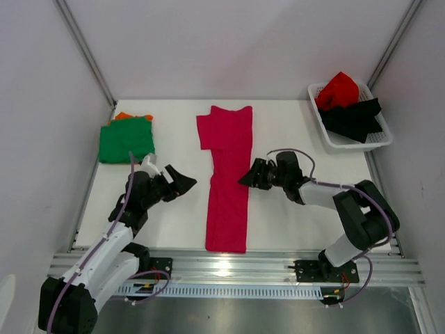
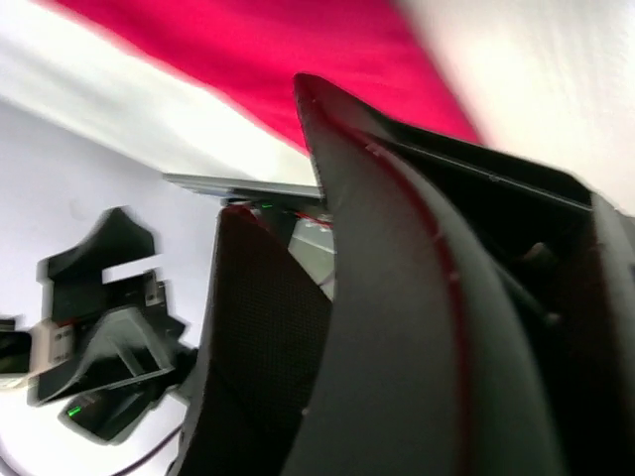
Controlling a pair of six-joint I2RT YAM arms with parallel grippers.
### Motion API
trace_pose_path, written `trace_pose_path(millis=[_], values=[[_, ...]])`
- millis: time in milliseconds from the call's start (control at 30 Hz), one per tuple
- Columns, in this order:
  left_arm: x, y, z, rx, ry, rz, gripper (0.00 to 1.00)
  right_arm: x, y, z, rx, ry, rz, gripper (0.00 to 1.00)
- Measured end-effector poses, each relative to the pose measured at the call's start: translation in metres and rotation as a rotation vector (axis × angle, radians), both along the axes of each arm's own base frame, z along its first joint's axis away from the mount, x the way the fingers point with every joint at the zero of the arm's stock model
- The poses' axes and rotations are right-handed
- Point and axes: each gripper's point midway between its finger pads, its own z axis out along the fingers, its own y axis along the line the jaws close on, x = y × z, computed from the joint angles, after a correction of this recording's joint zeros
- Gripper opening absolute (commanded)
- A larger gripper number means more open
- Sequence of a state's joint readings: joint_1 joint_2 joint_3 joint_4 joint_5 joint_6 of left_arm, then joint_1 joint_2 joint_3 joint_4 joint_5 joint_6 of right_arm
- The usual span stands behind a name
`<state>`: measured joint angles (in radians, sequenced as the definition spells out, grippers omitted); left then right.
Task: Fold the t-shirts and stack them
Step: Rotate the tshirt 90 degrees, then grab the bottom of the folded rectangular tshirt with both arms
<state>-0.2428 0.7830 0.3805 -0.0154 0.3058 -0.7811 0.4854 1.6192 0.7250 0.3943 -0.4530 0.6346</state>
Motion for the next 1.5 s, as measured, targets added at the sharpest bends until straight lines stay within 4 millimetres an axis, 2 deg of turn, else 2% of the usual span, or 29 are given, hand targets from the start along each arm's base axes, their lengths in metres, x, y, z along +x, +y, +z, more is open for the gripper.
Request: trace_pose_path(millis=[133, 300, 467, 600, 733, 833, 1000, 1333, 1500], values=[[-0.011, -0.01, -0.004, -0.007, 0.003, -0.033, 0.86, -0.054, -0.014, -0.014, 0.001, 0.083, 0.015, 0.57], [-0.024, -0.018, -0.014, -0.019, 0.017, -0.064, 0.86, -0.11, -0.02, -0.005, 0.023, 0.097, 0.059, 0.57], [-0.035, -0.022, -0.034, -0.022, 0.078, -0.077, 0.86, -0.142, -0.031, -0.01, 0.028, 0.134, 0.057, 0.57], [-0.037, -0.025, -0.038, -0.021, 0.097, -0.086, 0.86, -0.167, -0.038, -0.022, 0.0, 0.187, 0.07, 0.57], [-0.037, -0.026, -0.039, -0.012, 0.104, -0.088, 0.86, -0.185, -0.046, -0.04, -0.024, 0.233, 0.071, 0.58], [-0.032, -0.028, -0.029, -0.015, 0.081, -0.084, 0.86, -0.197, -0.051, -0.057, -0.037, 0.285, 0.072, 0.58], [-0.027, -0.03, -0.014, -0.024, 0.047, -0.082, 0.86, -0.204, -0.039, -0.056, -0.008, 0.285, 0.116, 0.58], [-0.028, -0.026, -0.02, -0.006, 0.068, -0.066, 0.86, -0.218, -0.007, -0.059, 0.039, 0.303, 0.228, 0.57], [-0.029, -0.024, -0.019, -0.002, 0.064, -0.057, 0.86, -0.227, 0.021, -0.059, 0.058, 0.309, 0.305, 0.54]])
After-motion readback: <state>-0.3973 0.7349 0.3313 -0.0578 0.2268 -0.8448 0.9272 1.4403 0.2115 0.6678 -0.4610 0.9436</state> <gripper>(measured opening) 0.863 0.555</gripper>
